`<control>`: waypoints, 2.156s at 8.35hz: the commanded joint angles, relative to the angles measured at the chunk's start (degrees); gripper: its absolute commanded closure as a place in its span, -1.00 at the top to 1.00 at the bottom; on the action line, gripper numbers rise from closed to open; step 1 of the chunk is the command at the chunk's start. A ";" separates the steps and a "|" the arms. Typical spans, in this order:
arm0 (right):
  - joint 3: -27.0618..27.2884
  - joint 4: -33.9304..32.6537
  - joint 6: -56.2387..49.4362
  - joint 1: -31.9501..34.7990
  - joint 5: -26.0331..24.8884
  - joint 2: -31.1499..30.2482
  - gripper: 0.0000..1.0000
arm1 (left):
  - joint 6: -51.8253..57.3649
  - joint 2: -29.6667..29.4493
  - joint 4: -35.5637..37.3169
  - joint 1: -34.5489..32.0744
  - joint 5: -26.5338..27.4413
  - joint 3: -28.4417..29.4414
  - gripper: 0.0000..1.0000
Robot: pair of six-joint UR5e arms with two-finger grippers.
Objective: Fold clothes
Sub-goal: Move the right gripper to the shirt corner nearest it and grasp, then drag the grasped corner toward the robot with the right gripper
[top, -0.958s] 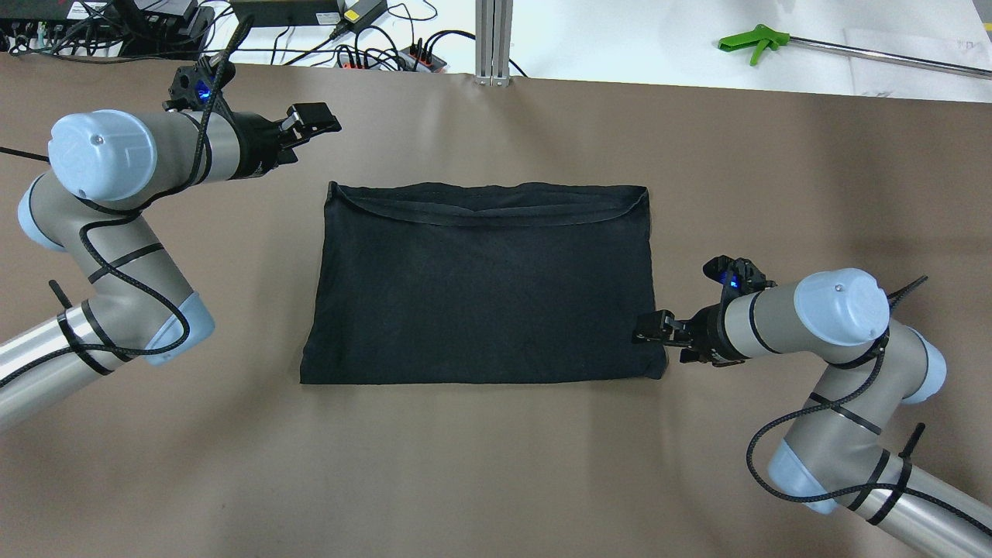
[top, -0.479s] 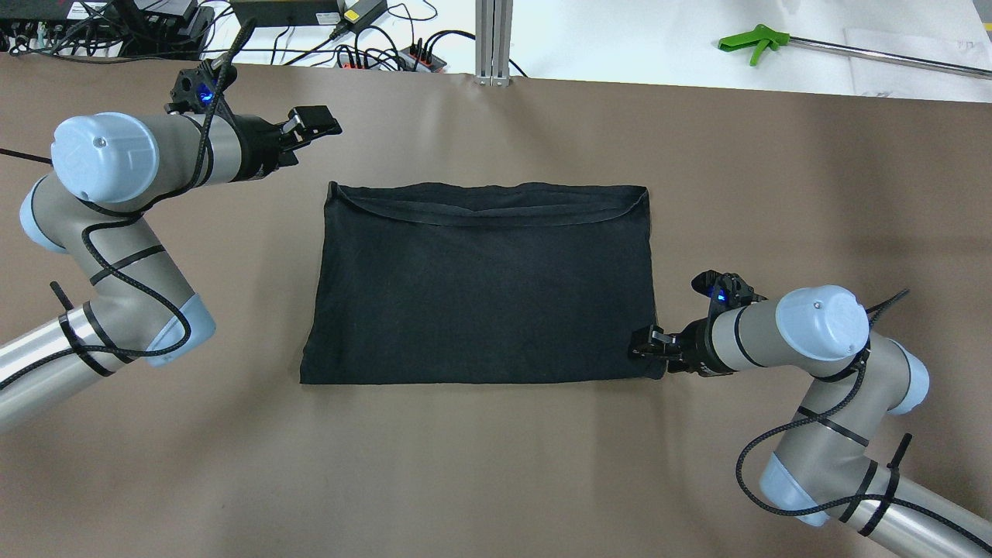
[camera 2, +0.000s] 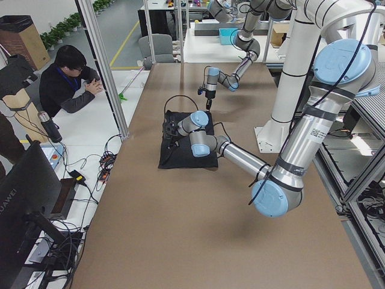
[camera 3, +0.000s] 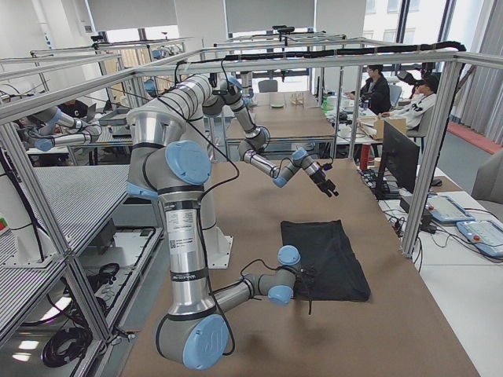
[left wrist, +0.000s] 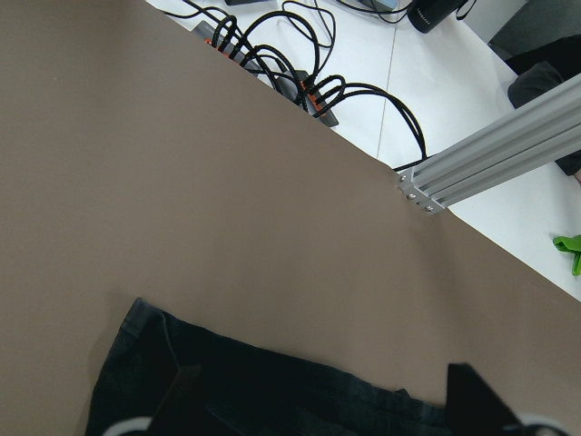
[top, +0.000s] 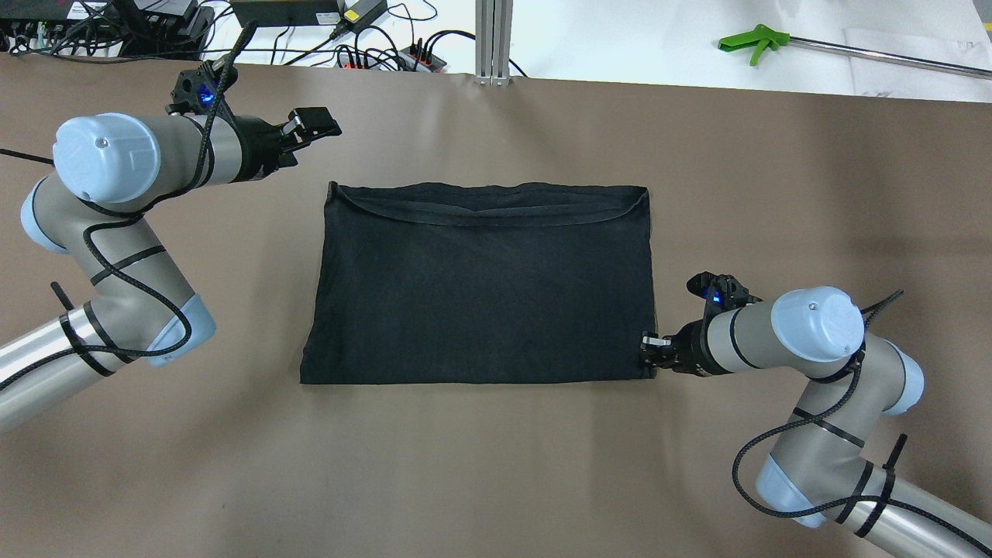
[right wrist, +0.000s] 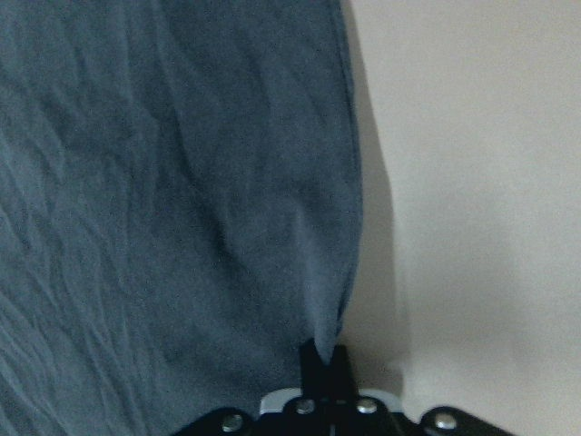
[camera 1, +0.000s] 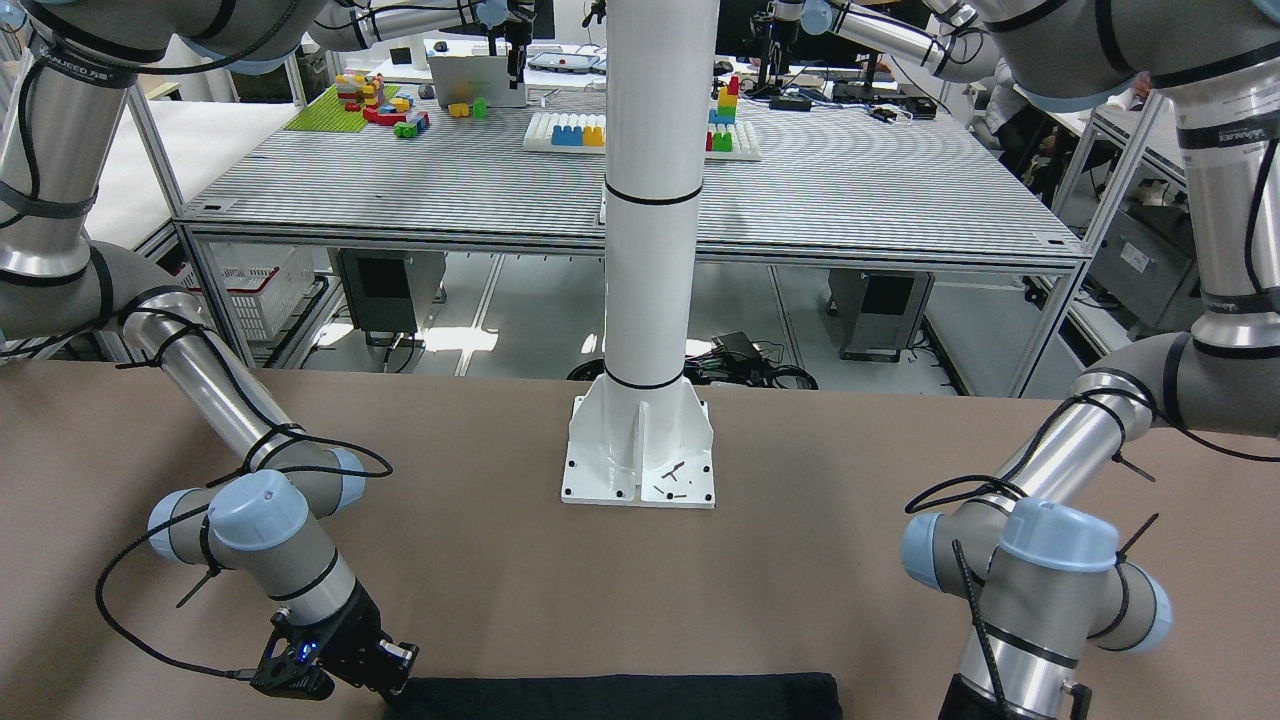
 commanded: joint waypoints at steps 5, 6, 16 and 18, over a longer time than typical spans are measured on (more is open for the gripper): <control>14.69 -0.05 0.18 -8.79 3.96 -2.96 -1.00 | 1.65 0.08 0.10 -0.09 0.17 0.18 0.89; 15.15 0.30 0.18 -11.61 3.51 -3.05 -1.00 | 1.65 0.08 0.10 -0.09 0.17 0.18 0.89; 18.23 -0.31 0.09 -16.84 -9.23 -4.45 0.89 | 1.57 4.37 0.44 0.00 -4.47 -2.44 0.89; 18.05 -3.28 -0.17 -14.89 -10.45 -3.84 0.89 | -0.18 11.90 1.15 3.92 -4.40 -10.75 0.89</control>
